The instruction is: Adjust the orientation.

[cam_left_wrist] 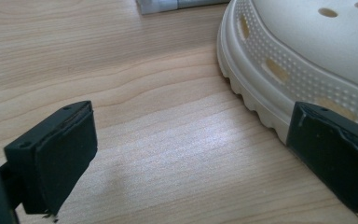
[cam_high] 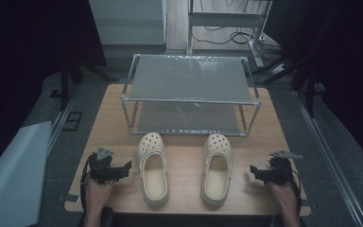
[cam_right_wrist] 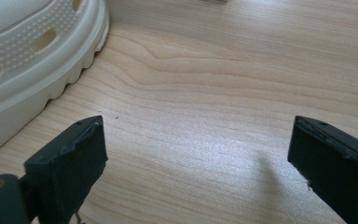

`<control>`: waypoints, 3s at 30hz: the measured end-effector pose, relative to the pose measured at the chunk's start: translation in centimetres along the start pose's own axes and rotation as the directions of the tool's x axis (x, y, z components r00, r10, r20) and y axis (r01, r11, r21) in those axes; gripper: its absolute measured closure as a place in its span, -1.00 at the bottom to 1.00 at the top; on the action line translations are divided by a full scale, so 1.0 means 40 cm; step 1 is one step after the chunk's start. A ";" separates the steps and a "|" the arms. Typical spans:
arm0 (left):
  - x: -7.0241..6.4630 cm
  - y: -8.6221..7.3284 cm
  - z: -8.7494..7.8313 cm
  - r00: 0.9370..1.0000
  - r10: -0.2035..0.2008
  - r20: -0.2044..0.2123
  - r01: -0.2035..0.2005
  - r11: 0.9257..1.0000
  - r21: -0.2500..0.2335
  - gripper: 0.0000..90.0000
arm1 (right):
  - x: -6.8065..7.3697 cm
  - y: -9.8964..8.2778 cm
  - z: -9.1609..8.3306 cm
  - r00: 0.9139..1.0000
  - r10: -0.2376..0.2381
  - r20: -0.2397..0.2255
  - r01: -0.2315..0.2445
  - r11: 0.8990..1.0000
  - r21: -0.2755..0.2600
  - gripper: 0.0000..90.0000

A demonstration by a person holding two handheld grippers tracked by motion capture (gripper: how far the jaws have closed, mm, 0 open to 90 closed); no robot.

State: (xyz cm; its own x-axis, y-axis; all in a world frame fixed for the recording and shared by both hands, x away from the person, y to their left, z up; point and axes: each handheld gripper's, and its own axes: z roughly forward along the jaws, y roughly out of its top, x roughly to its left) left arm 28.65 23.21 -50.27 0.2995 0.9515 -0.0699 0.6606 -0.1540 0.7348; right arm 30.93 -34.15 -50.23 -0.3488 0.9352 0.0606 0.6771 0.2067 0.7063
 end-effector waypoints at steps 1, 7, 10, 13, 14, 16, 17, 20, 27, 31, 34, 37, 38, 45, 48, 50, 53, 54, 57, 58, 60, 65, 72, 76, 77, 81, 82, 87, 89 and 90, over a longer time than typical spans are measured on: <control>0.000 0.000 0.000 1.000 0.000 0.000 0.000 1.000 0.000 -0.99 | 0.000 0.000 0.000 1.000 0.000 0.000 0.000 1.000 0.000 -0.93; -0.008 0.002 0.004 0.998 0.019 0.064 -0.016 0.999 -0.044 -1.00 | 0.008 -0.003 -0.001 0.999 -0.018 -0.037 0.018 1.000 -0.008 -0.98; -0.013 0.003 0.007 0.998 0.028 0.058 -0.027 0.999 -0.022 -1.00 | 0.009 -0.007 -0.004 0.998 -0.008 -0.060 0.007 1.000 -0.011 -1.00; -0.011 0.003 0.011 0.998 0.025 0.051 -0.025 1.000 -0.004 -1.00 | 0.009 -0.009 -0.002 0.995 0.004 -0.102 -0.004 1.000 -0.004 -1.00; -0.010 0.003 0.012 0.998 0.025 0.053 -0.025 1.000 0.000 -1.00 | 0.010 -0.009 -0.001 0.995 0.004 -0.104 -0.004 1.000 -0.003 -1.00; -0.010 0.003 0.014 0.999 0.026 0.046 -0.027 1.000 0.008 -1.00 | 0.013 -0.008 0.000 0.994 -0.005 -0.107 0.005 1.000 0.002 -1.00; -0.011 0.004 0.013 0.999 0.024 0.046 -0.024 1.000 0.012 -1.00 | 0.014 -0.008 0.000 0.994 -0.013 -0.107 0.014 1.000 0.006 -1.00; -0.013 0.006 0.013 0.999 0.027 0.046 -0.028 0.999 0.034 -1.00 | 0.018 -0.008 0.002 0.993 -0.013 -0.120 0.016 1.000 0.021 -1.00; -0.019 0.012 0.008 0.998 0.022 0.057 -0.026 0.997 0.066 -0.99 | 0.015 -0.011 0.005 0.992 0.001 -0.126 0.002 1.000 0.030 -1.00; -0.025 0.014 -0.001 0.998 0.024 0.066 -0.028 0.997 0.074 -0.97 | 0.012 -0.013 0.006 0.991 0.009 -0.137 -0.005 1.000 0.031 -1.00; -0.027 0.014 -0.007 0.997 0.028 0.075 -0.033 0.997 0.076 -0.97 | 0.010 -0.014 0.006 0.989 0.024 -0.144 -0.020 0.999 0.031 -1.00; -0.034 0.015 -0.021 0.996 0.037 0.078 -0.043 0.996 0.076 -0.97 | 0.007 -0.014 0.005 0.989 0.027 -0.147 -0.023 0.999 0.030 -1.00; -0.036 0.016 -0.027 0.996 0.041 0.079 -0.047 0.996 0.074 -0.97 | 0.006 -0.014 0.003 0.989 0.030 -0.146 -0.026 0.999 0.023 -0.98; -0.067 0.019 -0.062 0.993 0.082 0.087 -0.089 0.993 0.078 -0.98 | 0.004 -0.014 -0.001 0.988 0.038 -0.151 -0.036 0.999 0.013 -0.95; -0.081 0.021 -0.079 0.990 0.098 0.100 -0.106 0.992 0.073 -1.00 | 0.002 -0.014 -0.005 0.988 0.039 -0.150 -0.038 0.999 0.008 -0.94; -0.088 0.024 -0.090 0.988 0.099 0.114 -0.107 0.992 0.061 -1.00 | 0.001 -0.014 -0.005 0.988 0.041 -0.150 -0.040 0.999 0.010 -0.94; -0.101 0.031 -0.104 0.985 0.095 0.143 -0.101 0.994 0.038 -1.00 | 0.000 -0.014 -0.006 0.988 0.046 -0.146 -0.045 0.999 0.010 -0.93; -0.104 0.034 -0.106 0.984 0.100 0.151 -0.106 0.994 0.033 -1.00 | 0.000 -0.014 -0.006 0.988 0.044 -0.146 -0.044 0.999 0.007 -0.92; -0.121 0.040 -0.104 0.981 0.105 0.165 -0.111 0.994 0.026 -1.00 | 0.000 -0.013 -0.006 0.988 0.050 -0.148 -0.050 0.999 0.003 -0.92; -0.127 0.042 -0.101 0.980 0.108 0.169 -0.115 0.993 0.028 -1.00 | -0.001 -0.013 -0.005 0.987 0.052 -0.149 -0.051 0.999 0.008 -0.92; -0.138 0.045 -0.093 0.977 0.116 0.177 -0.124 0.992 0.031 -1.00 | -0.001 -0.012 -0.005 0.987 0.053 -0.149 -0.052 0.999 0.008 -0.92; -0.175 0.059 -0.047 0.975 0.142 0.171 -0.154 0.986 0.059 -1.00 | -0.001 -0.011 -0.006 0.987 0.052 -0.149 -0.052 0.999 0.004 -0.91; -0.179 0.047 -0.015 0.981 0.165 0.097 -0.178 0.974 0.143 -0.94 | 0.000 -0.012 -0.004 0.987 0.053 -0.152 -0.052 0.999 0.006 -0.89; -0.166 0.045 -0.019 0.984 0.153 0.086 -0.165 0.975 0.150 -0.93 | 0.001 -0.011 -0.005 0.987 0.046 -0.152 -0.046 0.999 0.003 -0.89; -0.160 0.046 -0.025 0.984 0.168 0.057 -0.175 0.971 0.160 -0.93 | 0.002 -0.011 -0.005 0.987 0.045 -0.152 -0.045 0.999 0.003 -0.89; -0.132 0.046 -0.034 0.987 0.159 0.020 -0.160 0.973 0.168 -0.93 | 0.003 -0.011 -0.004 0.987 0.048 -0.154 -0.047 0.999 0.008 -0.89; -0.123 0.045 -0.037 0.988 0.152 0.012 -0.152 0.974 0.169 -0.93 | 0.003 -0.011 -0.004 0.987 0.046 -0.154 -0.046 0.999 0.007 -0.89; -0.083 0.043 -0.045 0.992 0.127 -0.018 -0.122 0.977 0.174 -0.91 | 0.003 -0.011 -0.004 0.987 0.049 -0.155 -0.048 0.999 0.009 -0.89; -0.065 0.043 -0.047 0.993 0.115 -0.029 -0.108 0.979 0.173 -0.92 | 0.004 -0.011 -0.002 0.986 0.048 -0.158 -0.047 0.999 0.009 -0.89; -0.059 0.043 -0.048 0.993 0.114 -0.039 -0.105 0.979 0.173 -0.92 | 0.004 -0.011 -0.003 0.986 0.044 -0.161 -0.043 0.999 0.013 -0.89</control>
State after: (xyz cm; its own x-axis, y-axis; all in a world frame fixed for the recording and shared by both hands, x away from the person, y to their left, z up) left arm 27.77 21.21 -47.54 0.3457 0.9375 0.0404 0.7347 -0.2971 0.6099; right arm 30.51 -34.11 -50.45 -0.4180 0.8852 0.2044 0.6996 0.1702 0.6940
